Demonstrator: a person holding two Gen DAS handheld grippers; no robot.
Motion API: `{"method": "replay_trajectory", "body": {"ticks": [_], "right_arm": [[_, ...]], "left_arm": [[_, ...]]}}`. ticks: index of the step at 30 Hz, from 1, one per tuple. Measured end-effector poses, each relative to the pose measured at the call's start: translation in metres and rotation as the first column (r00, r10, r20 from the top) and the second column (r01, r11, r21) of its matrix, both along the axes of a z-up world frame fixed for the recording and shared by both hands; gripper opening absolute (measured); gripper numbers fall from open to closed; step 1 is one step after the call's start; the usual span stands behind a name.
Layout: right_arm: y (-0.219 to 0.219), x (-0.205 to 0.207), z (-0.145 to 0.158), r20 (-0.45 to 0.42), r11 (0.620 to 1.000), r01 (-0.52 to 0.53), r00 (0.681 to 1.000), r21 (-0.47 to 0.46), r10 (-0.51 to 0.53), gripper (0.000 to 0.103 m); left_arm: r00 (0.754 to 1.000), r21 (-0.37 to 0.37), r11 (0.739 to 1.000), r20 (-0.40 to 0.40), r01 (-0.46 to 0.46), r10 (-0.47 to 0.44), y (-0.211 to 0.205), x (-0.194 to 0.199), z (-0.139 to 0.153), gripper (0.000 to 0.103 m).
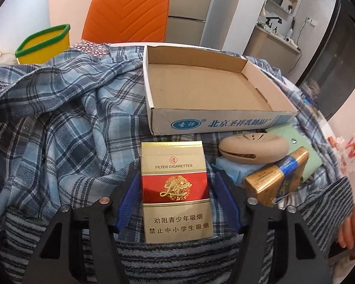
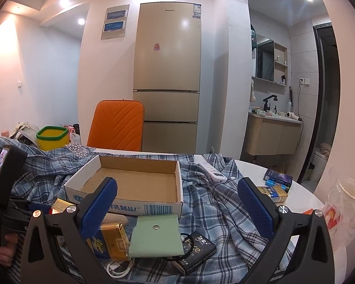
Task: Organize soft objects
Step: 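Lower the left gripper onto the red-and-white cigarette pack and close it, then lower the right gripper onto the beige round disc and close it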
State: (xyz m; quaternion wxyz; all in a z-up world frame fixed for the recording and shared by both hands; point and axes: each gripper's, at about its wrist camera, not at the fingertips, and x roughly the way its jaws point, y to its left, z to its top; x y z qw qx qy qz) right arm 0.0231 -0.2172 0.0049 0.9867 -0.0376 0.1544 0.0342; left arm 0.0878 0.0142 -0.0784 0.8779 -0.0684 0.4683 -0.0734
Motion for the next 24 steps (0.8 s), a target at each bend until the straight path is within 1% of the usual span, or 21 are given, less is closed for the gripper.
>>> {"method": "replay_trajectory", "body": {"ticks": [3,5,7,11,13,15,17,20,22,24], "right_arm": [[0.001,0.000,-0.001,0.002,1.000,0.004,1.000,0.003,-0.004,0.103],[0.000,0.001,-0.002,0.004,1.000,0.005,1.000,0.004,-0.005,0.103],[0.000,0.000,-0.003,0.004,1.000,0.004,1.000,0.004,-0.004,0.103],[0.000,0.000,-0.002,0.004,1.000,0.004,1.000,0.002,-0.004,0.103],[0.000,0.000,-0.002,0.004,1.000,0.005,1.000,0.003,-0.005,0.103],[0.000,0.000,-0.002,0.004,1.000,0.005,1.000,0.002,-0.005,0.103],[0.000,0.000,-0.002,0.002,1.000,0.005,1.000,0.002,-0.005,0.103],[-0.001,0.000,-0.003,-0.002,1.000,0.005,1.000,0.002,-0.005,0.103],[-0.002,0.000,-0.003,-0.007,1.000,0.006,1.000,0.002,-0.006,0.103],[-0.002,0.001,-0.004,-0.012,1.000,0.006,1.000,-0.001,-0.006,0.103]], "left_arm": [[1.000,-0.039,0.999,-0.026,0.001,-0.002,0.006,0.003,0.001,0.063],[0.999,-0.068,0.998,-0.035,-0.009,0.006,0.011,0.005,0.002,0.061],[0.999,-0.076,0.997,-0.037,-0.012,0.009,0.013,0.007,0.002,0.059],[0.998,-0.099,0.995,-0.058,0.016,-0.021,0.015,0.010,0.002,0.058],[0.998,-0.082,0.997,-0.063,0.010,-0.015,0.016,0.011,0.001,0.058],[0.997,-0.072,0.997,-0.068,0.017,-0.022,0.015,0.011,0.000,0.058],[0.997,-0.046,0.998,-0.068,0.032,-0.035,0.010,0.010,-0.001,0.058],[0.997,-0.002,0.999,-0.060,0.050,-0.050,0.003,0.007,-0.001,0.058],[0.997,0.043,0.997,-0.047,0.057,-0.055,-0.003,0.005,-0.002,0.058],[0.997,0.094,0.994,-0.053,0.061,-0.056,-0.008,0.005,-0.004,0.059]]}}
